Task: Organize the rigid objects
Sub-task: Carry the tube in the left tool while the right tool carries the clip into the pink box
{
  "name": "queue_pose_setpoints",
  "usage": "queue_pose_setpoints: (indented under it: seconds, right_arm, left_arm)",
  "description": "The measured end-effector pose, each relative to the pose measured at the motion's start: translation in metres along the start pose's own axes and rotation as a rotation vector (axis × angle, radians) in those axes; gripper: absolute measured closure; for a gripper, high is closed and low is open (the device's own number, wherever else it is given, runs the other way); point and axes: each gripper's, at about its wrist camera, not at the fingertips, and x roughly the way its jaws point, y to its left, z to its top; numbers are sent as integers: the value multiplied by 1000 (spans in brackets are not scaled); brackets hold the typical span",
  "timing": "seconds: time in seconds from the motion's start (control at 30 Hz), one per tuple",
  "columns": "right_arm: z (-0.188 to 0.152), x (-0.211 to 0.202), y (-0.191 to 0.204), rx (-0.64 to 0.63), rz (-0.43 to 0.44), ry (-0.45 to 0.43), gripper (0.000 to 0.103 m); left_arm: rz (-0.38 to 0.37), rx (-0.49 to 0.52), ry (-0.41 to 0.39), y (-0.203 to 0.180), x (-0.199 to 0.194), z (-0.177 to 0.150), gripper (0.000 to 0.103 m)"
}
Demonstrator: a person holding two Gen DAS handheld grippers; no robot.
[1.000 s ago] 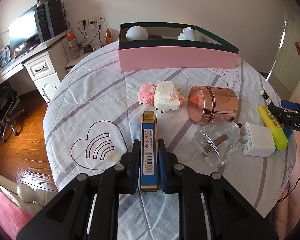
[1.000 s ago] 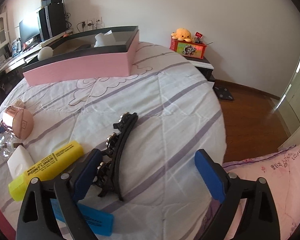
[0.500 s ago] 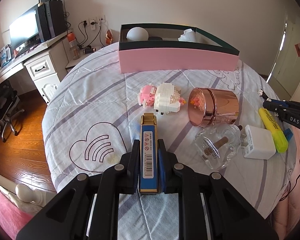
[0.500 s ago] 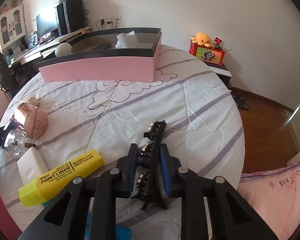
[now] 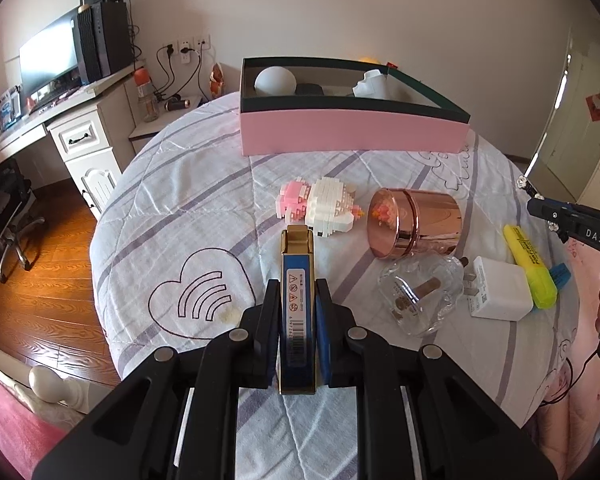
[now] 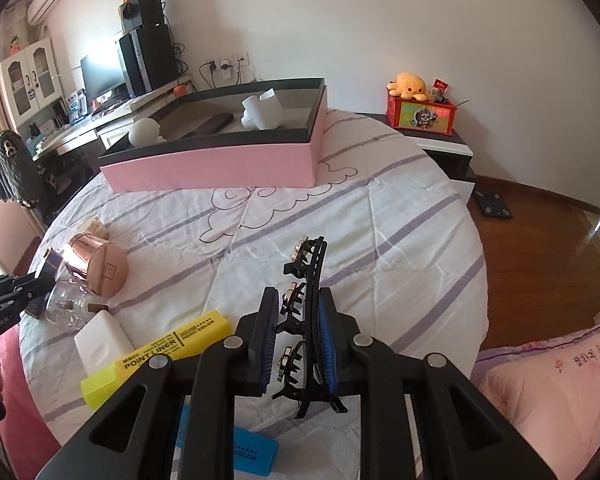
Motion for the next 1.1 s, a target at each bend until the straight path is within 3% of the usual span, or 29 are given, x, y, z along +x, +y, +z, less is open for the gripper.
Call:
queue_pose_setpoints:
  seconds: [0.73,1.1]
  right_arm:
    - [14,-20,15,-28,61,-38,84]
    - [48,-35,31,-85,68,-98,84]
  left_arm:
    - [-18,28,-96,-7,-39,14,88]
    - [-27,70,-189,-23,-61,60,88]
